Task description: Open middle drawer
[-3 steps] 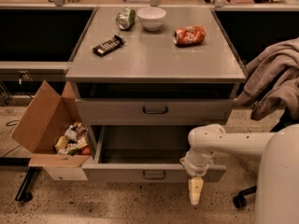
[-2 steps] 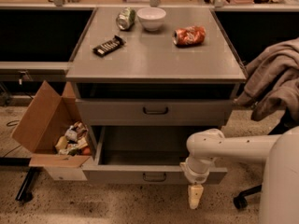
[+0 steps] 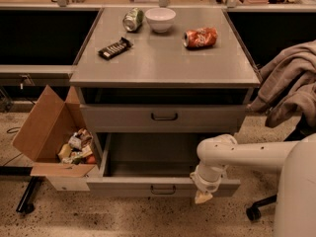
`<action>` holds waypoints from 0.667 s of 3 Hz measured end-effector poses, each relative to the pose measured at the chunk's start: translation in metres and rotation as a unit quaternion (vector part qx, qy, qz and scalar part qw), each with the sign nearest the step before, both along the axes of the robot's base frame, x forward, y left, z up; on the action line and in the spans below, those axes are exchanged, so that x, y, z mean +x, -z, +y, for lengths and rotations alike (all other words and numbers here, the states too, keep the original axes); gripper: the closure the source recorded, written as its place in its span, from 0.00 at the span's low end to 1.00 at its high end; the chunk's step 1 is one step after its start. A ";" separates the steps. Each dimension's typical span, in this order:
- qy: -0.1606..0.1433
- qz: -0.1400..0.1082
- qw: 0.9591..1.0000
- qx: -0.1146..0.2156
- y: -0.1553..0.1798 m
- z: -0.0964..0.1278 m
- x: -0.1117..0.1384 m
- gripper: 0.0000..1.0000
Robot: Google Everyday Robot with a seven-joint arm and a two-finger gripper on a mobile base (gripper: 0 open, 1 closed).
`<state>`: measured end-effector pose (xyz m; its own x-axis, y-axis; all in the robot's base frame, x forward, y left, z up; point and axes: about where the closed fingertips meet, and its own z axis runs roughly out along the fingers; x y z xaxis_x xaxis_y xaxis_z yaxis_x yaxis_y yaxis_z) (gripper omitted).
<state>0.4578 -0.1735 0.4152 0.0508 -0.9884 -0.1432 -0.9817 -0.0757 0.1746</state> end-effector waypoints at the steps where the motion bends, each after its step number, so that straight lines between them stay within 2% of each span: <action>1: 0.000 -0.003 1.000 0.000 -0.003 0.000 0.001 0.87; 2: 0.000 -0.003 1.000 0.000 -0.006 0.000 0.004 1.00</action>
Offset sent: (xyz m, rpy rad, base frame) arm -0.0623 0.0022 0.0170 -0.0398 0.0145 0.0409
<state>0.4614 -0.1730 0.4212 0.0507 -0.9884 -0.1428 -0.9827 -0.0748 0.1692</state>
